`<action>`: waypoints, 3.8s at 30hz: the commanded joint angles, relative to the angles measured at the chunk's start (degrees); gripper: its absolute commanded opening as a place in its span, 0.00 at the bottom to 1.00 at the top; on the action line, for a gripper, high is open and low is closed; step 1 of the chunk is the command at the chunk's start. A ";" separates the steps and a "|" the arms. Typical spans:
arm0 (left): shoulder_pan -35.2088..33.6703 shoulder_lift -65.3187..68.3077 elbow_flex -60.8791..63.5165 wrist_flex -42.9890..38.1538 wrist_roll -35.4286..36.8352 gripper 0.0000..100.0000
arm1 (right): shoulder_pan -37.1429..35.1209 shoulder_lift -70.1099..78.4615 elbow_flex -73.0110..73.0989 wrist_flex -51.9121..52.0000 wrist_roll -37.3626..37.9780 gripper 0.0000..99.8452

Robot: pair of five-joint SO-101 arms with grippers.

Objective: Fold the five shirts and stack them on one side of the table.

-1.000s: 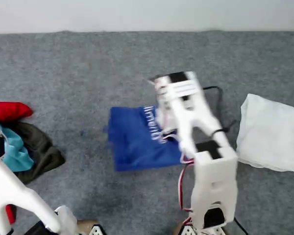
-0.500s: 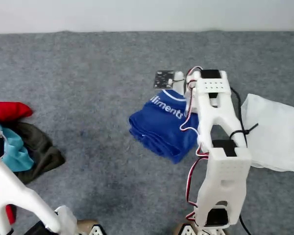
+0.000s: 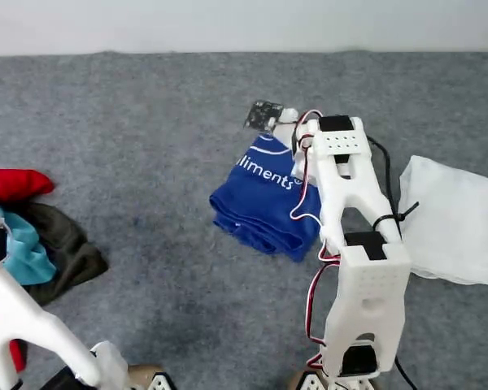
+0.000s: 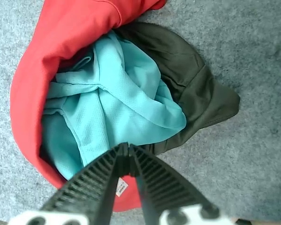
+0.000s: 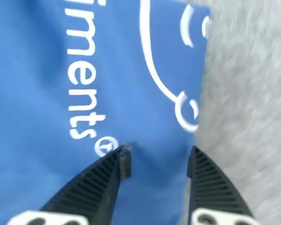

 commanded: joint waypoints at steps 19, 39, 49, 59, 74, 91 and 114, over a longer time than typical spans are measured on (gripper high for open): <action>-0.26 -1.58 -0.13 -0.79 -3.69 0.02 | -11.03 -21.32 -4.48 31.78 -75.78 0.42; -0.18 -1.23 -0.22 -0.97 -3.78 0.02 | -7.52 3.21 -4.22 5.67 -99.08 0.44; -0.18 -1.23 -0.22 -1.14 -3.78 0.02 | -2.59 10.33 -4.40 6.37 -99.34 0.19; -0.09 -1.14 -0.22 -1.14 -3.78 0.02 | -2.15 7.16 -6.77 15.25 -95.91 0.01; 0.09 -1.14 -0.22 -1.14 -3.60 0.02 | 9.45 -20.09 -9.14 30.20 -62.07 0.01; 0.18 -1.14 -0.13 -1.14 -3.52 0.02 | 27.56 -30.99 -9.14 34.24 -40.79 0.01; 0.18 -1.23 4.62 -1.23 -3.43 0.02 | 40.13 -13.58 -12.22 20.70 -41.76 0.35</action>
